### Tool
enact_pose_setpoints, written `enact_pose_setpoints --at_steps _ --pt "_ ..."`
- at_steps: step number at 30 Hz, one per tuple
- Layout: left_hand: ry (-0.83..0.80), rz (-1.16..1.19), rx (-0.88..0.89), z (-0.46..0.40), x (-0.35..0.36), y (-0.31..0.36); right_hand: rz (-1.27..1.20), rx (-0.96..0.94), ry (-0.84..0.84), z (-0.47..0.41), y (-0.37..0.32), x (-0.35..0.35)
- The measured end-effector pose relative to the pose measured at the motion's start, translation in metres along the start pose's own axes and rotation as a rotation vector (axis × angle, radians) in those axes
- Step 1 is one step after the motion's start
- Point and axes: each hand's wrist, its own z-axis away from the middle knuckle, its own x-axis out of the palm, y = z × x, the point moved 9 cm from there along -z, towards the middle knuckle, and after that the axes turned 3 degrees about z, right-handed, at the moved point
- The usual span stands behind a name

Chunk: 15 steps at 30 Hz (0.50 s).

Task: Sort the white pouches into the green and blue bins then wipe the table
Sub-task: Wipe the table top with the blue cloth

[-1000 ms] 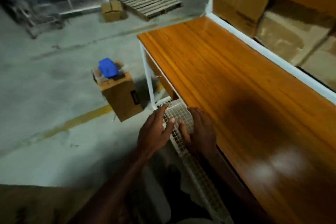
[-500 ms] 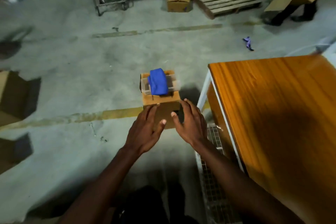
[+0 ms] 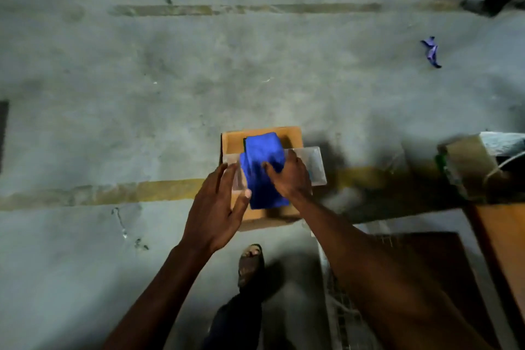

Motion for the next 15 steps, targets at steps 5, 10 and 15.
enact_pose_setpoints --at_steps 5,10,15 --pt "-0.042 -0.013 -0.049 -0.036 0.000 -0.037 -0.130 0.248 -0.068 -0.042 0.024 0.025" --pt "-0.091 0.046 -0.087 -0.044 -0.012 -0.027 -0.398 0.199 0.014 -0.035 0.021 -0.001" --pt "-0.103 0.082 -0.001 -0.037 -0.031 0.037 -0.576 0.136 0.120 0.033 0.001 -0.102"
